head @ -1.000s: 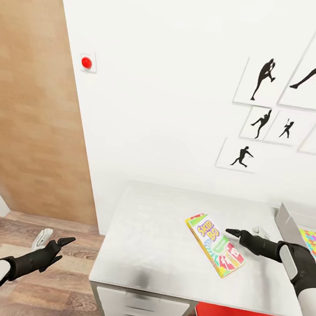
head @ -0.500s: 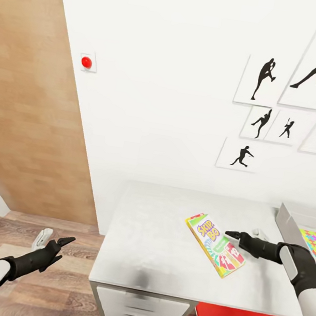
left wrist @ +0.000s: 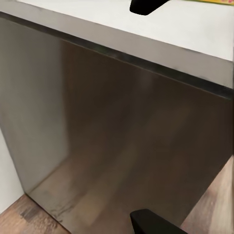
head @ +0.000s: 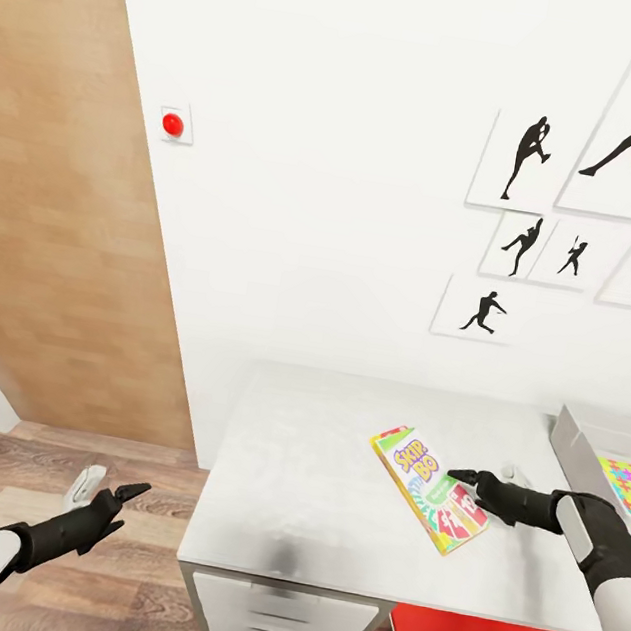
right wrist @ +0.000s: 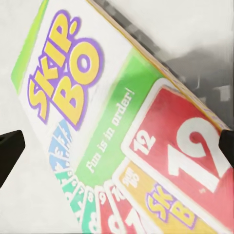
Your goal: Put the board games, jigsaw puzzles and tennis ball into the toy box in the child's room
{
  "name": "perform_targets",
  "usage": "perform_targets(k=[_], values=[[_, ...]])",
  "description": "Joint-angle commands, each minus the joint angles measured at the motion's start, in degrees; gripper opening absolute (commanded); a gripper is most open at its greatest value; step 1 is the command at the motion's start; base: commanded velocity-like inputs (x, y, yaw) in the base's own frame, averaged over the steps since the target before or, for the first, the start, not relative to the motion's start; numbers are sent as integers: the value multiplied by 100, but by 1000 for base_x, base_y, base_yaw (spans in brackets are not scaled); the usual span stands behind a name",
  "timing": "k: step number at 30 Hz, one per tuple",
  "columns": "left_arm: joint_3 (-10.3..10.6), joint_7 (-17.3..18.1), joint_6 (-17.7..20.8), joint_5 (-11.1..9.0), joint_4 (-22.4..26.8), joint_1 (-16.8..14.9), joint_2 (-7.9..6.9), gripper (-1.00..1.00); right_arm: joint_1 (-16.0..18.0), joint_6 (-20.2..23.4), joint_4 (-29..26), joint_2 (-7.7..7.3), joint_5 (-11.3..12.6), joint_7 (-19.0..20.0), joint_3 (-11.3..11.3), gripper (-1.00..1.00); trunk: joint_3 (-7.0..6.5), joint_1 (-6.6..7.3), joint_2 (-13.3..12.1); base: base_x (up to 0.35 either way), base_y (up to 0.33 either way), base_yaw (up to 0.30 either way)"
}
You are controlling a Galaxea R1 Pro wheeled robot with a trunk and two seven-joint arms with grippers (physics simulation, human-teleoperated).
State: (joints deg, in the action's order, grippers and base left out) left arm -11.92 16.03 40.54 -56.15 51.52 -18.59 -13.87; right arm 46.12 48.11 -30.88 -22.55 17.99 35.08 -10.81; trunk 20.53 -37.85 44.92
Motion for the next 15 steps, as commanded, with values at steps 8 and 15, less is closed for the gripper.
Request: perform_targets(k=[8, 15], values=[[-13, 6, 30, -1, -64, 13, 7, 100, 3, 5, 230, 5, -16, -79, -36, 100, 7, -1, 5, 0, 0, 0], [-12, 6, 25, 0, -80, 13, 8, 100, 3, -184, 76, 4, -34, -51, -16, 100, 7, -1, 5, 0, 0, 0]])
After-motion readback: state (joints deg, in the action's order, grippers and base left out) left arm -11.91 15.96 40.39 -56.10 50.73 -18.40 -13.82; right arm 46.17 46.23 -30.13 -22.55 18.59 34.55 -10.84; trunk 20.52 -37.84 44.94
